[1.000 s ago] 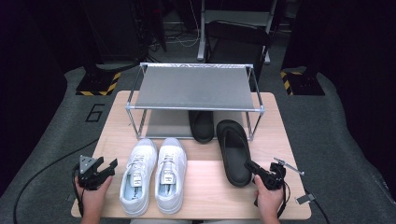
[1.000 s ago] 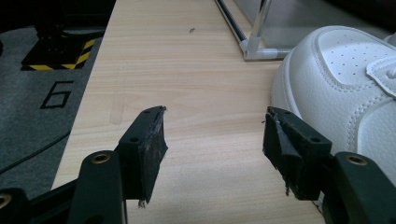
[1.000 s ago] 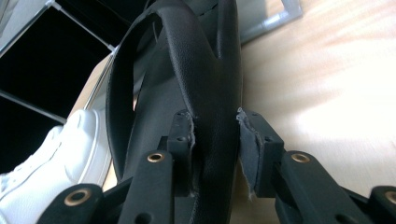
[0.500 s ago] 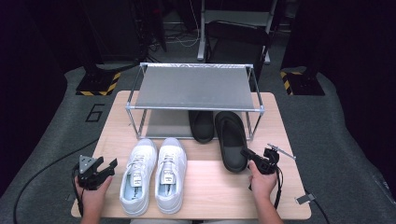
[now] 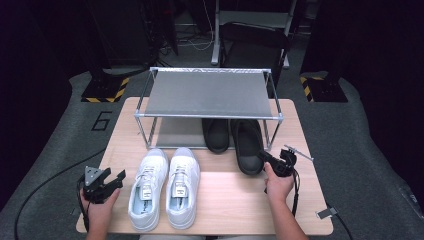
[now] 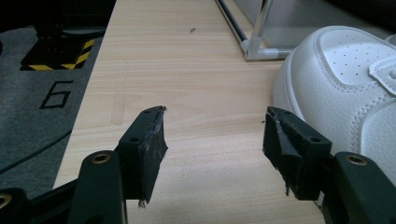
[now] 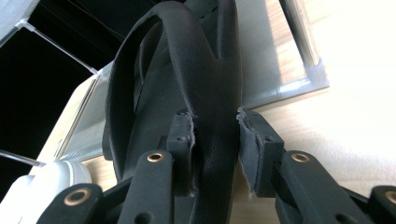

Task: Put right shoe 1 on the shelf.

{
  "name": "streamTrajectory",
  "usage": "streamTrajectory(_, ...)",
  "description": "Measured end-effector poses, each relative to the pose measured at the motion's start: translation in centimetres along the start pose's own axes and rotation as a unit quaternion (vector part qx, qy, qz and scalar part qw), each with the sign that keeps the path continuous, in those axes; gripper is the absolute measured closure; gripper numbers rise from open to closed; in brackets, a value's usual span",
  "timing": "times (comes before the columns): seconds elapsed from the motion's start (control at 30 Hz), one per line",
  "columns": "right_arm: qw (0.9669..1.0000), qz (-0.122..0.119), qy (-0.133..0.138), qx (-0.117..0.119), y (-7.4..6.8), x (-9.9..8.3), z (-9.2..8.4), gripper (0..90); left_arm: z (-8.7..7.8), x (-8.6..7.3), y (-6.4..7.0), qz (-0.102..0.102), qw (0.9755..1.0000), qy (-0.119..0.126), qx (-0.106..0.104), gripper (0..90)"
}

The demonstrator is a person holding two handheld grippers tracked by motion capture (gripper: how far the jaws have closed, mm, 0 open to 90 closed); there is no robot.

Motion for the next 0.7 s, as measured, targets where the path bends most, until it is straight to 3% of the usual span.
streamTrajectory(0.13, 0.9999, -0.011, 0.005, 0.005, -0.6, 0.6, 0.4, 66.9, 0.0, 0.0, 0.0, 0.002, 1.0000, -0.002, -0.002, 38.6)
streamTrajectory(0.37, 1.0000, -0.005, 0.007, 0.001, -1.6, 1.4, 1.2, 66.9, 0.0, 0.0, 0.0, 0.002, 1.0000, -0.003, -0.002, 38.6)
streamTrajectory(0.47, 0.9998, -0.012, 0.012, -0.005, -1.7, 1.6, 1.6, 66.9, 0.1, 0.0, -0.1, 0.003, 1.0000, 0.000, -0.001, 38.6)
streamTrajectory(0.63, 0.9999, 0.006, 0.010, -0.012, -1.7, 1.8, 2.8, 66.8, 0.1, 0.0, -0.1, 0.004, 1.0000, 0.000, -0.001, 38.6)
streamTrajectory(0.7, 0.9998, -0.005, 0.013, -0.016, -1.5, 1.8, 3.3, 66.8, 0.1, 0.0, -0.1, 0.004, 1.0000, -0.001, -0.001, 38.6)
Point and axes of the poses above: each handheld gripper's, and its own axes: z roughly forward along the jaws, x roughly out of its top, y roughly to its right, the point moved 2 cm from there along z, roughly forward along the jaws, and after that the axes turned 14 degrees about z, right-handed, at the moved point
